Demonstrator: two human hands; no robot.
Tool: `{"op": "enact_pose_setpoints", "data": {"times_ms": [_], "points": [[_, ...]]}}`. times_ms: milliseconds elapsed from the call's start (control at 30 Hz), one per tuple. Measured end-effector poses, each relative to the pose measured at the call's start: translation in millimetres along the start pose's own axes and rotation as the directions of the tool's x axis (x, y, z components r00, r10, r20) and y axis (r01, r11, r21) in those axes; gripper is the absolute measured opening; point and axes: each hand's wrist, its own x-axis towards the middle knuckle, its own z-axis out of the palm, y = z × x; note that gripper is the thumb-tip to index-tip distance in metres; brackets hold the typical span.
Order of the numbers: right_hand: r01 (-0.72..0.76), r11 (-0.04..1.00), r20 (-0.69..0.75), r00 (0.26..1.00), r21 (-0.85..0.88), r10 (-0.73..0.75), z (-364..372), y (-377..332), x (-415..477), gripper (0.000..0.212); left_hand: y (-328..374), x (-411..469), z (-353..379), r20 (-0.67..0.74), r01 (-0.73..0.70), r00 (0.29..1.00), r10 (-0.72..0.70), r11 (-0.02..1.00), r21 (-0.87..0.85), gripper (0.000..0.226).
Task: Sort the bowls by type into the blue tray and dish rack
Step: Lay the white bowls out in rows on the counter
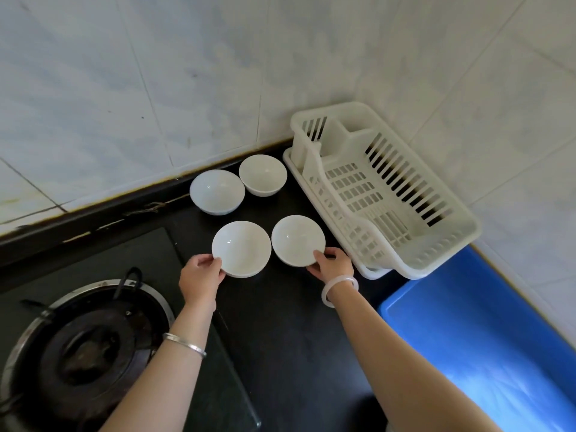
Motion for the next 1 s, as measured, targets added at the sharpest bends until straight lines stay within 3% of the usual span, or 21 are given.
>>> {"op": "enact_pose_setpoints", "data": {"times_ms": [167,267,533,1000], "points": [[-0.076,0.965,0.1,0.994,0.252,0.052,-1,15,-6,0.031,-10,-18,-5,0.19,0.204,0.967,-0.171,0.963,-0.174,0.041],[-0.072,0.957,0.109,0.993,0.28,0.043,1,23,-6,0.032,-12,-28,-2,0.22,0.29,0.948,-0.231,0.91,-0.296,0.043],[-0.047,0.947,0.093,0.996,0.317,0.018,19,12,5,0.029,0,-27,13,0.152,0.298,0.954,-0.258,0.868,-0.397,0.041],[-0.055,0.942,0.067,0.997,0.331,0.035,54,-16,22,0.038,3,-22,23,0.117,0.28,0.96,-0.254,0.86,-0.426,0.037]]}}
